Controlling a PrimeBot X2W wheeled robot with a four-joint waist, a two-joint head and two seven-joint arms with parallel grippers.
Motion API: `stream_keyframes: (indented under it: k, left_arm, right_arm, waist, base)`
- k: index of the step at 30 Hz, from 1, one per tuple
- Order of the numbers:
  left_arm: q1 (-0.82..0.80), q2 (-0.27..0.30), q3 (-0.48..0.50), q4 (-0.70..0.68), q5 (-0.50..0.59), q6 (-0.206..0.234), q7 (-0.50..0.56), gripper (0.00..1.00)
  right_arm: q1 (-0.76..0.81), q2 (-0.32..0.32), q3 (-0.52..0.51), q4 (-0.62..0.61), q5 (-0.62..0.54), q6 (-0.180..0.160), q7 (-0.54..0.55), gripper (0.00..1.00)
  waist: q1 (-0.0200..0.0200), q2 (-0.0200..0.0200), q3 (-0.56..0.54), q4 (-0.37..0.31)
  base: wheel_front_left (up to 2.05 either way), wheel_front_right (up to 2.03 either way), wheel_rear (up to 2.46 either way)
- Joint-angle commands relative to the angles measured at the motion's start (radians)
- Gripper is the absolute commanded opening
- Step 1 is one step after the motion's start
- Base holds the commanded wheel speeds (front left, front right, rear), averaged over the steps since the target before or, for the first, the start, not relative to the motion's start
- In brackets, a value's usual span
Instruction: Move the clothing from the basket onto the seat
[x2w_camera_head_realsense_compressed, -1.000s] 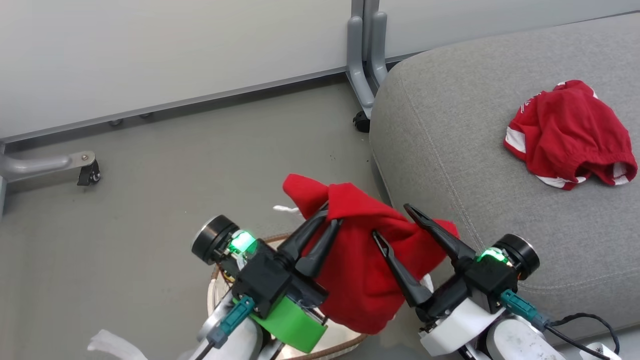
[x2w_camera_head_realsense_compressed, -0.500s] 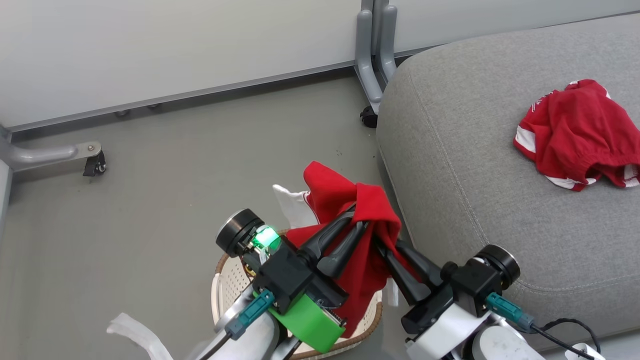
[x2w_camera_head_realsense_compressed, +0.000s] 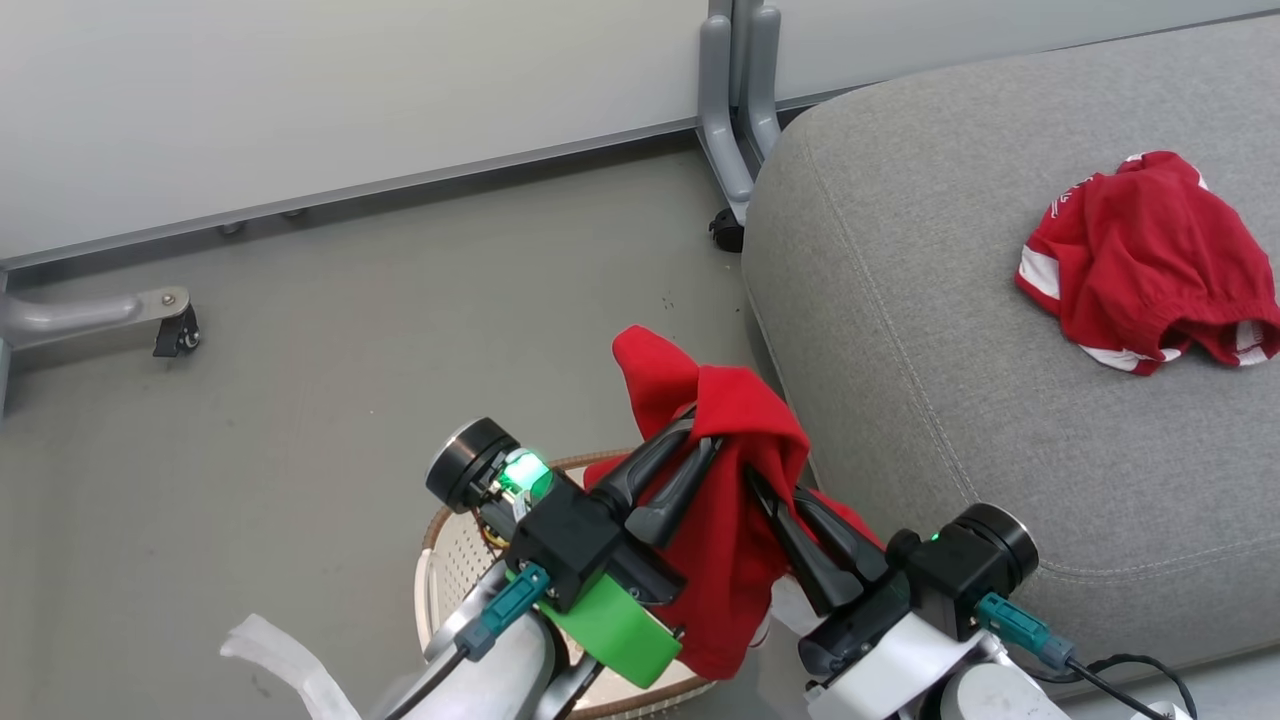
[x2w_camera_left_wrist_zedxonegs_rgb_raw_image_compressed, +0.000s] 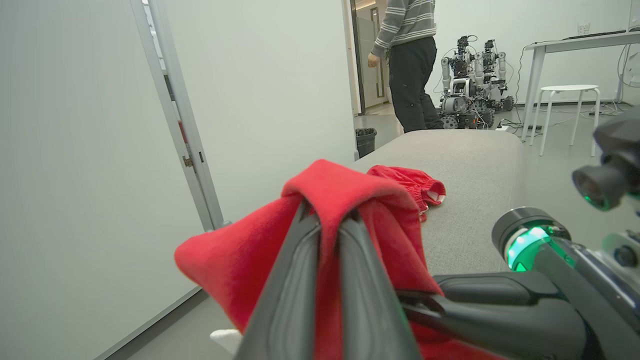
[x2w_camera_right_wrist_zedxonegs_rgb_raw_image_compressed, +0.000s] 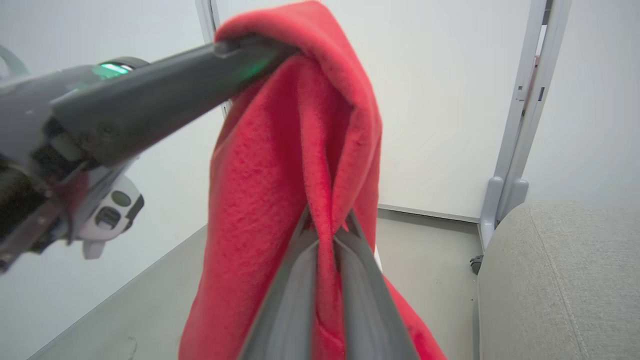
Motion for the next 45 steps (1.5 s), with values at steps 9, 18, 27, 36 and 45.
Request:
stream_keyframes:
  k: [9, 18, 27, 36, 45]
  left_arm:
    - [-0.015, 0.008, -0.010, 0.011, -0.001, -0.003, -0.003, 0.00]
    - [-0.020, 0.014, -0.015, 0.017, 0.004, -0.003, -0.003, 0.00]
    - [-0.013, 0.011, -0.009, 0.023, -0.003, -0.003, -0.003, 1.00]
    - [-0.020, 0.026, -0.011, 0.028, -0.001, -0.003, -0.003, 1.00]
    - [-0.031, 0.051, -0.014, 0.029, -0.002, -0.002, -0.002, 1.00]
  right_arm:
    - [0.008, 0.005, -0.009, -0.008, -0.004, -0.001, -0.003, 0.00]
    - [0.011, 0.007, -0.012, -0.013, -0.004, -0.001, -0.003, 0.00]
    - [0.011, 0.015, -0.032, -0.019, -0.010, -0.001, -0.003, 0.00]
    - [0.009, 0.023, -0.081, -0.018, -0.027, -0.001, -0.003, 0.00]
    - [0.001, 0.041, -0.179, -0.042, -0.046, -0.001, -0.003, 0.00]
  waist:
    - [0.0001, -0.0001, 0.001, -0.004]
    - [0.0001, -0.0001, 0.007, -0.005]
    - [0.0001, -0.0001, 0.015, -0.006]
    - [0.0001, -0.0001, 0.032, -0.030]
    - [0.0001, -0.0001, 0.069, -0.147]
  base:
    - [0.00, 0.00, 0.00]
    - [0.00, 0.00, 0.00]
    - [0.00, 0.00, 0.00]
    - [0.00, 0.00, 0.00]
    - [0.00, 0.00, 0.00]
